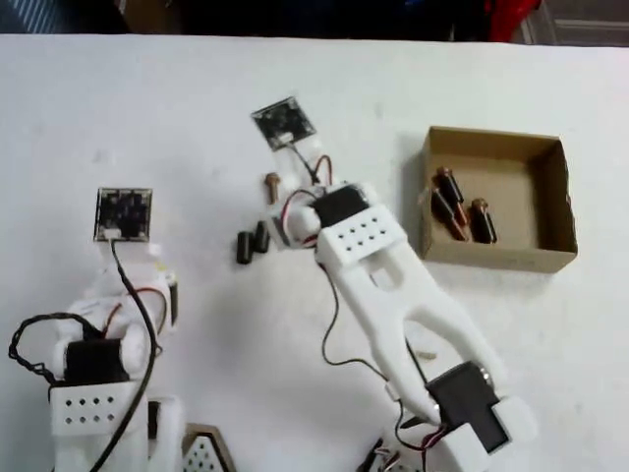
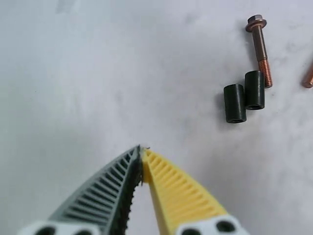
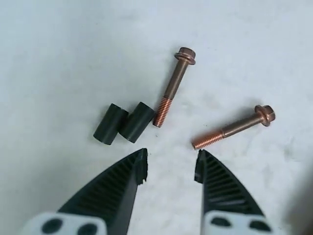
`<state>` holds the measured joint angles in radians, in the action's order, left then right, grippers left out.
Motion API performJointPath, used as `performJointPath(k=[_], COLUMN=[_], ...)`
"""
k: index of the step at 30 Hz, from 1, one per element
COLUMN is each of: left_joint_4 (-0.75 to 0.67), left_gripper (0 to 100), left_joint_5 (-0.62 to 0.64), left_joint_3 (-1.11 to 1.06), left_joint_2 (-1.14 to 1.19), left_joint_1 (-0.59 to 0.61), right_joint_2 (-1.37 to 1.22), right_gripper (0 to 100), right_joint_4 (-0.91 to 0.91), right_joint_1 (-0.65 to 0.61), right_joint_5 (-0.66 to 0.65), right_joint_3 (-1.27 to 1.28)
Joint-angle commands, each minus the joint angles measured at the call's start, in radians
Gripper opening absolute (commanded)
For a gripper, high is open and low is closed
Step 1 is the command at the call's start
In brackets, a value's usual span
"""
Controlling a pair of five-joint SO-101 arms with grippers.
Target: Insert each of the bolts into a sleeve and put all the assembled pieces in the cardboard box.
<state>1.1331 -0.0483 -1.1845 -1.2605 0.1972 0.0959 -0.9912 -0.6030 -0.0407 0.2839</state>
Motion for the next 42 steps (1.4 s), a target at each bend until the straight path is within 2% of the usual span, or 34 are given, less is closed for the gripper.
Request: performJointPath(k=[1,6,11,19,27,32,38,42], left_joint_4=[0.026,-0.031,-0.049,-0.055,-0.060,-0.081,-0.081,-0.080], left_gripper=[2,2,2,2,2,2,2,2], left_joint_5=[-0.014,-0.109,-0.109,-0.115,-0.118,-0.118,-0.118,-0.118], left_joint_3=[-0.015,-0.074,-0.103,-0.103,-0.101,-0.106,-0.107,-0.107], left_joint_2=[-0.010,-0.010,-0.010,-0.010,-0.012,-0.012,-0.012,-0.012], left_joint_1=[0.022,0.042,0.050,0.229,0.372,0.380,0.380,0.380], right_joint_2=[0.001,-0.110,-0.246,-0.437,-0.636,-0.714,-0.779,-0.788], right_gripper=[14.9,14.9,14.9,14.9,14.9,14.9,14.9,14.9], right_joint_4=[0.015,-0.012,-0.051,-0.064,-0.068,-0.134,-0.236,-0.295], right_joint_1=[-0.038,-0.084,-0.090,-0.091,-0.091,-0.094,-0.111,-0.110], right_joint_5=[0.008,0.021,0.107,0.172,0.172,0.262,0.288,0.361], right_joint_3=[-0.106,-0.193,-0.324,-0.500,-0.654,-0.730,-0.810,-0.838])
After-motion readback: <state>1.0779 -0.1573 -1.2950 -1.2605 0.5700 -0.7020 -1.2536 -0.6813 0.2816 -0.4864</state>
